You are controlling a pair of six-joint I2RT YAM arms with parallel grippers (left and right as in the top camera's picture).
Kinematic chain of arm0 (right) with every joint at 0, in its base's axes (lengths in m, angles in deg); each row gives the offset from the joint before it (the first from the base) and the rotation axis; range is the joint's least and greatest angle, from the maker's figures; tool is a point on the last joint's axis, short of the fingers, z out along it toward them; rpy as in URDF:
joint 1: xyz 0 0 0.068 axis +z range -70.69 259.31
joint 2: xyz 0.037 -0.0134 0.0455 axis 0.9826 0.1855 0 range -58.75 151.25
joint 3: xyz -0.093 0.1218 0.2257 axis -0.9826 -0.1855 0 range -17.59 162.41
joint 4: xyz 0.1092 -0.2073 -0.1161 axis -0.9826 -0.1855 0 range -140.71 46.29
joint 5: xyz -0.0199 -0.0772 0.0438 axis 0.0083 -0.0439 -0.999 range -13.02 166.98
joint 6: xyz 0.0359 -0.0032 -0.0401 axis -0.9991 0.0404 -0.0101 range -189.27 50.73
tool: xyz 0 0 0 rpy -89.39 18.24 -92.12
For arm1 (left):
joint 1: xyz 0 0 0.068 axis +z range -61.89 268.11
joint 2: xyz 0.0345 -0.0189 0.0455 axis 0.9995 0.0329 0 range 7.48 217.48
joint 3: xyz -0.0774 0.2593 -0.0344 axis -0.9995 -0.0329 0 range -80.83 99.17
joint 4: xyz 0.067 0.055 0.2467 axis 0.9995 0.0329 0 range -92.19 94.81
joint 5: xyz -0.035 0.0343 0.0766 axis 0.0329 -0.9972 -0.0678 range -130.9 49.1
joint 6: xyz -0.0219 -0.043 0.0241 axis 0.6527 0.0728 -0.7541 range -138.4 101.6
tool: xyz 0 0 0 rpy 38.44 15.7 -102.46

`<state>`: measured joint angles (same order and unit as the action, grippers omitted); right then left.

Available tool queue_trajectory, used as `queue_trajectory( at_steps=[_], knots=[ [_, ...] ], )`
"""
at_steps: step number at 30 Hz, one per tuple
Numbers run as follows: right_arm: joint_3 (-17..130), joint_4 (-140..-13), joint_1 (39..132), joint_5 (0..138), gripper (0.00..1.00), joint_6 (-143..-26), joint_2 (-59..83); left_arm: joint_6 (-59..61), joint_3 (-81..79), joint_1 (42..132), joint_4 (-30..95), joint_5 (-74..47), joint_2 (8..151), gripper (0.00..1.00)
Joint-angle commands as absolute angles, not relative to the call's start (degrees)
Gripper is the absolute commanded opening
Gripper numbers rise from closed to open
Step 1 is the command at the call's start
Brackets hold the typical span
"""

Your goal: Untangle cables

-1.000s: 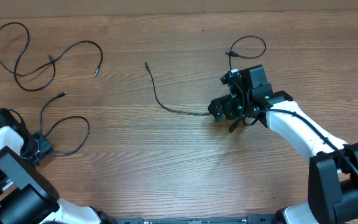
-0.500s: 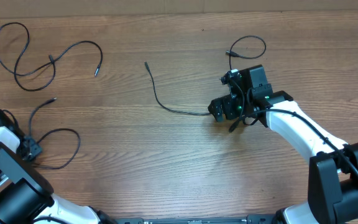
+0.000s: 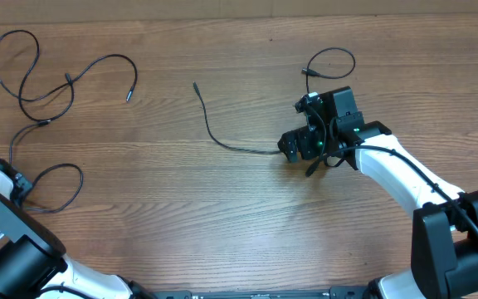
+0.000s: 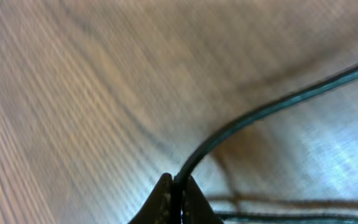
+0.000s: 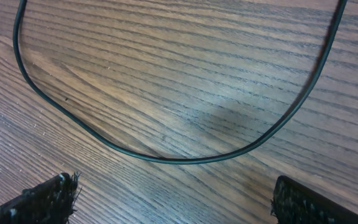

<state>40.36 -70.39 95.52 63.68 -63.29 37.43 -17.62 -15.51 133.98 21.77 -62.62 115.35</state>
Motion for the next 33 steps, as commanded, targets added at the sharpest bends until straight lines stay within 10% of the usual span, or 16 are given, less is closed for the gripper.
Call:
queue_trajectory(
  at_steps=[1,6,33],
  knots=[
    [40.6,-70.1,95.4,63.2,1.00,-63.6,37.8,-17.6,-14.7,134.4,24.6,-63.3,115.8,0.22],
    [40.6,-70.0,95.4,63.2,1.00,-63.6,37.8,-12.7,-14.7,134.7,33.6,-63.3,115.8,0.72],
    [40.5,-71.5,95.4,63.4,1.00,-63.6,37.8,-24.9,-24.5,142.5,26.3,-46.2,115.9,0.68]
  ],
)
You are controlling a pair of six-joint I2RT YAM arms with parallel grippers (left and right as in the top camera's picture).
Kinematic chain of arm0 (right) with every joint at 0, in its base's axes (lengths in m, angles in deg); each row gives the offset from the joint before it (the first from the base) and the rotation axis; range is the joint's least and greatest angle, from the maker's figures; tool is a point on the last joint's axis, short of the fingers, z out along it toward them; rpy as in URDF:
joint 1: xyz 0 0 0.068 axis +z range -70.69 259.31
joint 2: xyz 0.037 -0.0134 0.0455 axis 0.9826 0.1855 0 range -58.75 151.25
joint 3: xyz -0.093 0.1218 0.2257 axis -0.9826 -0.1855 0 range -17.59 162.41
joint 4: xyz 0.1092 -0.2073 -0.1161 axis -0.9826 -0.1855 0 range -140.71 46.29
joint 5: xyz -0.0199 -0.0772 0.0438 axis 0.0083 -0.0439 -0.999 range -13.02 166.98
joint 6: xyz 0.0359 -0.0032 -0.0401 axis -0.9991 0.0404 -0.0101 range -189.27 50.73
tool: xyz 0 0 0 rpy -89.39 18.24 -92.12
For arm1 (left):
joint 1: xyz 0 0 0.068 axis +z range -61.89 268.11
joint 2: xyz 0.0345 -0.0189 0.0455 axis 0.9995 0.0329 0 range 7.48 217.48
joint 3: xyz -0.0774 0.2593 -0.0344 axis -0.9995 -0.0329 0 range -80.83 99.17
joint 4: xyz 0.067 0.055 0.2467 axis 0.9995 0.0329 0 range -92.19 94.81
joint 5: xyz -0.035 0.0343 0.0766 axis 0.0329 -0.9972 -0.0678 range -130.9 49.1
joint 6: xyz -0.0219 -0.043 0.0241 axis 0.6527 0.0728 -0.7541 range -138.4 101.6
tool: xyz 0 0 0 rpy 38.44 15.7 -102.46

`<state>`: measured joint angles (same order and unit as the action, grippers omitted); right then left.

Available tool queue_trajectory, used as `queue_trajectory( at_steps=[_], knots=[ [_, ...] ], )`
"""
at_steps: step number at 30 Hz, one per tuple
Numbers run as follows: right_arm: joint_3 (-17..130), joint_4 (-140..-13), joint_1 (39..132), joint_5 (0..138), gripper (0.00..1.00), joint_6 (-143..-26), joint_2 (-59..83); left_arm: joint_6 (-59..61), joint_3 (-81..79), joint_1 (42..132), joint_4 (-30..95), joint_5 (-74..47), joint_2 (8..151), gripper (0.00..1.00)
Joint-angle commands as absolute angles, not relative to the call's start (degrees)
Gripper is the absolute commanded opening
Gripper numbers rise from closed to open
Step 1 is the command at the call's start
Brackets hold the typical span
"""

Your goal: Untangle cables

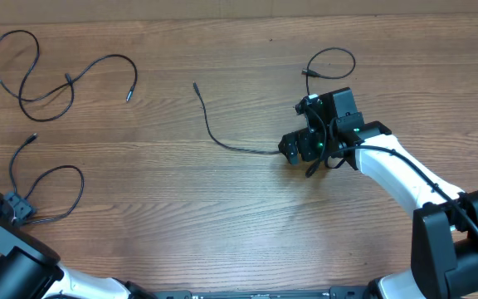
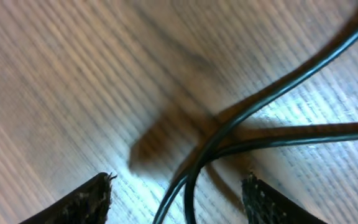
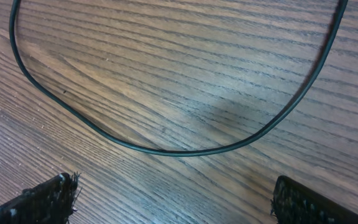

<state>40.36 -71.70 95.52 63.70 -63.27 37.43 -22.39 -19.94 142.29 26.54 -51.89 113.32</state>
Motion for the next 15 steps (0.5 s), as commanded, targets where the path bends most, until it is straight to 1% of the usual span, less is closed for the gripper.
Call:
queue_trajectory(
  at_steps=[1,3,4,6,7,9,11,12,13,15],
  knots=[
    [40.5,-71.5,95.4,63.4,1.00,-63.6,37.8,-24.9,-25.3,142.6,25.8,-45.7,115.9,0.67],
    [40.5,-71.5,95.4,63.4,1.00,-63.5,37.8,-24.9,-27.3,142.9,24.4,-45.7,115.9,0.67],
    [40.5,-71.5,95.4,63.5,1.00,-63.4,37.8,-24.9,-28.2,143.0,23.7,-45.7,115.9,0.64],
    [40.5,-71.5,95.4,63.5,1.00,-63.4,37.8,-24.8,-29.7,143.5,22.8,-45.7,115.9,0.57],
    [40.5,-71.4,95.4,63.5,1.00,-63.4,37.8,-24.5,-30.3,143.7,22.6,-45.6,115.9,0.50],
    [40.5,-71.3,95.4,63.5,1.00,-63.4,37.8,-23.0,-31.4,144.6,21.8,-45.2,116.0,0.42],
    [40.5,-71.3,95.4,63.4,1.00,-63.4,37.8,-20.9,-32.2,145.8,20.9,-45.3,116.0,0.40],
    [40.5,-71.3,95.4,63.4,1.00,-63.4,37.8,-20.4,-32.4,146.4,20.5,-45.3,116.0,0.37],
    [40.5,-71.4,95.4,63.4,1.00,-63.4,37.8,-20.0,-32.6,147.1,20.1,-45.3,116.0,0.32],
    [40.5,-71.4,95.4,63.4,1.00,-63.4,37.8,-19.9,-32.7,148.4,18.6,-45.3,116.0,0.17]
  ],
)
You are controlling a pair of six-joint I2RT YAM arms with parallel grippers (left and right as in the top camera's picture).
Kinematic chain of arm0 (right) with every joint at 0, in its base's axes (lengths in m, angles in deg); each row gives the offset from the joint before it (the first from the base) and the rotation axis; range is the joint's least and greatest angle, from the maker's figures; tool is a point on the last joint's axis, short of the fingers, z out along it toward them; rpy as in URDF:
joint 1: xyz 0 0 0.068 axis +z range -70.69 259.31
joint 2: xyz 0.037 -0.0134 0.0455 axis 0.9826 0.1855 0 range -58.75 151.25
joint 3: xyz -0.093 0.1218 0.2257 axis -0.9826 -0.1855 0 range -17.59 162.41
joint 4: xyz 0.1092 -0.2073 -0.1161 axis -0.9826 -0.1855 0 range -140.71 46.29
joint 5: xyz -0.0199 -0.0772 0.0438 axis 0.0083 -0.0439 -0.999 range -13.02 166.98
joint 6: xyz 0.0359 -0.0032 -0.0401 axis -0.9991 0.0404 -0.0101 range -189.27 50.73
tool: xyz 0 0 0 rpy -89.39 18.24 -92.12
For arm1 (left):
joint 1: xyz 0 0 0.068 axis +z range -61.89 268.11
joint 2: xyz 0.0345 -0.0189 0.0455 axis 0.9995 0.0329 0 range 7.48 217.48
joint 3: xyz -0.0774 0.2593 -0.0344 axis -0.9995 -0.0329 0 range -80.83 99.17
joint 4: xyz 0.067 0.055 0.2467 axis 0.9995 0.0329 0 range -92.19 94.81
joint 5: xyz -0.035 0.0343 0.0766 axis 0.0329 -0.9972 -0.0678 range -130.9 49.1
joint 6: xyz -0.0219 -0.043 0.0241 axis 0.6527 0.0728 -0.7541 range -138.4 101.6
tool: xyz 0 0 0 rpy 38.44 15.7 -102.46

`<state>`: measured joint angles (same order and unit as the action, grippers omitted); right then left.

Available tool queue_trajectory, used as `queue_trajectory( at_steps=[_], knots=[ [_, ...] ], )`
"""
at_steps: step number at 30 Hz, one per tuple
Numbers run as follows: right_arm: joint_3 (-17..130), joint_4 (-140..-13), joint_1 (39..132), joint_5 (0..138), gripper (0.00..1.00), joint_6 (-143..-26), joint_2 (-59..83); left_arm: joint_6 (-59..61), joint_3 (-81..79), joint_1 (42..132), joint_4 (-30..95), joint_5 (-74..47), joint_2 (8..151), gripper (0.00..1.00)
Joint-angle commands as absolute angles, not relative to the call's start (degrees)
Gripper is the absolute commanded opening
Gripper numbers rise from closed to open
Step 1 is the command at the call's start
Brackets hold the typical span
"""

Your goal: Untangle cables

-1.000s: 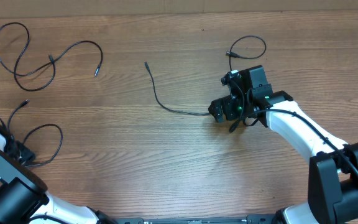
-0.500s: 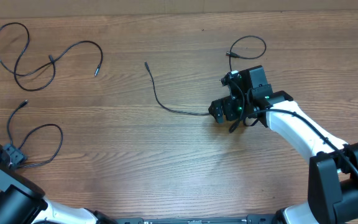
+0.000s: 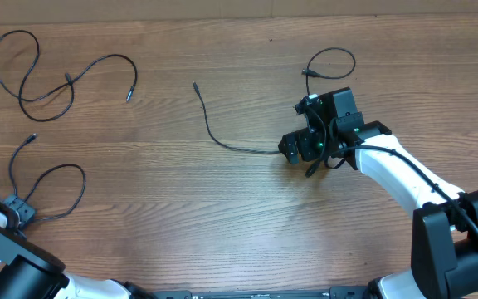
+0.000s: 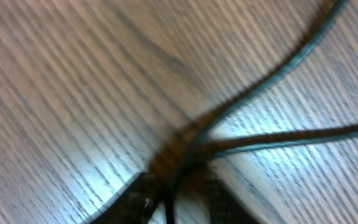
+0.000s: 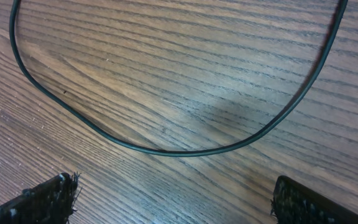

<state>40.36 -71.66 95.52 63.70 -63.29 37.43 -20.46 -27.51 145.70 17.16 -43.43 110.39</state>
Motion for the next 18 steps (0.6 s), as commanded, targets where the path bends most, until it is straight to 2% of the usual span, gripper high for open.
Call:
queue_trajectory(
  at_steps=[1,2,8,18],
  knots=[
    [40.5,-71.4,95.4,63.4,1.00,-63.4,37.8,-19.8,-32.6,148.9,17.7,-45.3,116.0,0.08],
    [40.5,-71.4,95.4,63.4,1.00,-63.4,37.8,-19.3,-32.6,149.4,16.4,-45.3,116.0,0.04],
    [40.5,-71.7,95.4,63.4,1.00,-63.4,37.8,-17.0,-28.8,150.1,9.5,-45.4,116.0,0.04],
    [40.5,-72.7,95.4,63.4,1.00,-63.4,37.8,-8.5,-9.2,150.1,7.3,-45.4,116.0,0.04]
  ],
)
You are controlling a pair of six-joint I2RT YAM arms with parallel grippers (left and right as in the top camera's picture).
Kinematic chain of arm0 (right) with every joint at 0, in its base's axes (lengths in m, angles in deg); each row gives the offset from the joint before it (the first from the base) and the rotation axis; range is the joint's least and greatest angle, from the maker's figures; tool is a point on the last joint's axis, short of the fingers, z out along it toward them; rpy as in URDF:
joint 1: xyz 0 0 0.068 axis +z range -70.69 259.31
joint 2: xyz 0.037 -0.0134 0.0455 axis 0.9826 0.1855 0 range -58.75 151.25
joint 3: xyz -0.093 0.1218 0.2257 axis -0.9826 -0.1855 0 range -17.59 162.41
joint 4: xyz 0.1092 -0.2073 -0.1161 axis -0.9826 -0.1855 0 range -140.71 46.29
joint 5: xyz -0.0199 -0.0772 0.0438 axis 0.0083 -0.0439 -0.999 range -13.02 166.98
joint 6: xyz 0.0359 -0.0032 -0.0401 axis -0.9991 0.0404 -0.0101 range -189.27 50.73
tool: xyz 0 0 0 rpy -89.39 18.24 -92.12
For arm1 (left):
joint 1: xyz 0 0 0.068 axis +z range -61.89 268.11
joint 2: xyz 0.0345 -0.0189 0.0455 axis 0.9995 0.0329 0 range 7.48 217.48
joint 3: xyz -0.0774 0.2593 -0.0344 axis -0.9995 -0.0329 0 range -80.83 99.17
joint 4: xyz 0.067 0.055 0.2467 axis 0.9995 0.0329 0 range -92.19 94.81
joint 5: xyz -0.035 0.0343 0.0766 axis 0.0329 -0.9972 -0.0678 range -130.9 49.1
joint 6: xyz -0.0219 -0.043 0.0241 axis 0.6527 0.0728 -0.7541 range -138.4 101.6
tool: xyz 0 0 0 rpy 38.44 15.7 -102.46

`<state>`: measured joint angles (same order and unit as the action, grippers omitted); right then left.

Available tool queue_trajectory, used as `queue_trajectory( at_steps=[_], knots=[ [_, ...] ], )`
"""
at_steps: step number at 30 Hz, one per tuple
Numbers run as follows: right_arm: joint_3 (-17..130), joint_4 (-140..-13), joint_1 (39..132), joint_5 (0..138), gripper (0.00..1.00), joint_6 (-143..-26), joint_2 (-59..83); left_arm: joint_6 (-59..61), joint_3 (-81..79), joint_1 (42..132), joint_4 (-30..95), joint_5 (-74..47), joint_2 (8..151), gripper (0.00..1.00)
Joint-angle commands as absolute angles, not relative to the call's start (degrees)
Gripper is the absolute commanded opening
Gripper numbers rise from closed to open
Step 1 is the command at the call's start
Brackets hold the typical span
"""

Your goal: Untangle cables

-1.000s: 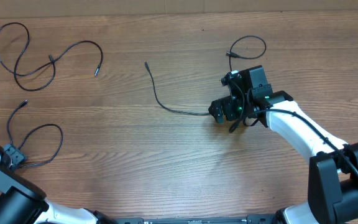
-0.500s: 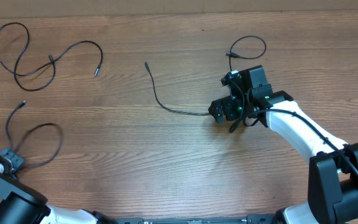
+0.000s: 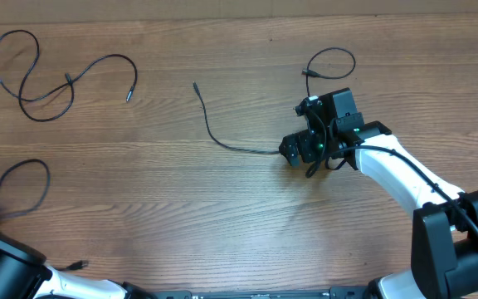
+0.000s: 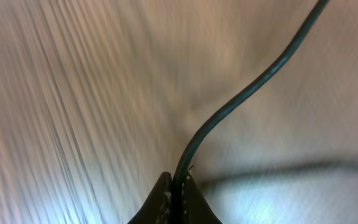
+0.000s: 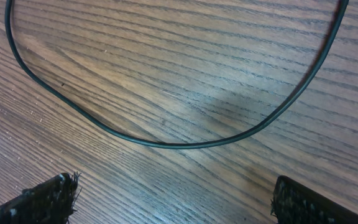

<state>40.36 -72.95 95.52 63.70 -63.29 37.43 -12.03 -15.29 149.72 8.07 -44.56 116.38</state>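
In the left wrist view my left gripper (image 4: 178, 190) is shut on a thin dark cable (image 4: 247, 87) that rises from between the fingertips. Overhead, this left cable (image 3: 21, 164) forms a loop at the table's left edge. A second cable (image 3: 36, 79) lies coiled at the far left. A third cable (image 3: 210, 129) runs from the middle of the table to my right gripper (image 3: 291, 149). That gripper (image 5: 176, 202) is open, and the cable (image 5: 166, 144) curves on the wood ahead of its fingers.
A small cable loop (image 3: 332, 60) lies beyond the right arm (image 3: 388, 170). The wooden table (image 3: 181, 216) shows bare wood across its middle and front. The left arm's base (image 3: 7, 274) fills the near left corner.
My left gripper has shut on the left cable. The cable's loop and free end now lie further left, at the table's edge. The right arm has not moved.
At first my left gripper was shut on the left cable, whose far end reached the coiled cable. Then it was open over crossing strands, with the cable lying apart from the coil. Now it is shut again and the loop lies further left.
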Motion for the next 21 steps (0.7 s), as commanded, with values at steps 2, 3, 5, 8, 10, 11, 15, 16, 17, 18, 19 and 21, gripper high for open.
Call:
queue_trajectory(
  at_steps=[2,3,5,8,10,11,15,16,17,18,19,21],
  knots=[
    [40.5,-72.7,95.4,63.4,1.00,-63.4,37.8,-8.6,-5.5,150.0,7.2,-45.4,116.0,0.04],
    [40.5,-72.7,95.4,63.4,1.00,-63.4,37.8,-8.8,-4.1,150.0,7.3,-45.3,116.0,0.04],
    [40.5,-72.7,95.4,63.4,1.00,-63.4,37.8,-9.9,-1.1,149.8,7.7,-45.3,116.0,0.04],
    [40.5,-72.7,95.4,63.4,1.00,-63.4,37.8,-11.2,2.2,149.7,10.1,-45.3,116.0,0.04],
    [40.5,-72.7,95.4,63.4,1.00,-63.4,37.8,-11.1,2.6,149.7,11.2,-45.3,116.0,0.04],
    [40.5,-72.7,95.4,63.4,1.00,-63.4,37.8,-11.1,2.6,149.6,11.8,-45.3,116.0,0.04],
    [40.5,-72.7,95.4,63.4,1.00,-63.4,37.8,-11.3,2.6,149.4,14.6,-44.6,115.9,0.04],
    [40.5,-72.7,95.4,63.4,1.00,-63.4,37.8,-12.2,2.7,149.3,15.0,-43.6,115.8,0.04],
    [40.5,-72.7,95.4,63.4,1.00,-63.4,37.8,-12.9,3.2,149.2,15.4,-42.7,115.7,0.04],
    [40.5,-72.7,95.4,63.4,1.00,-63.4,37.8,-13.3,4.0,149.0,15.8,-41.5,115.7,0.04],
    [40.5,-72.7,95.4,63.4,1.00,-63.4,37.8,-14.1,5.3,148.9,16.4,-39.7,115.7,0.04],
    [40.5,-72.7,95.4,63.4,1.00,-63.4,37.8,-16.0,8.3,148.6,17.6,-34.6,115.7,0.04]
  ],
)
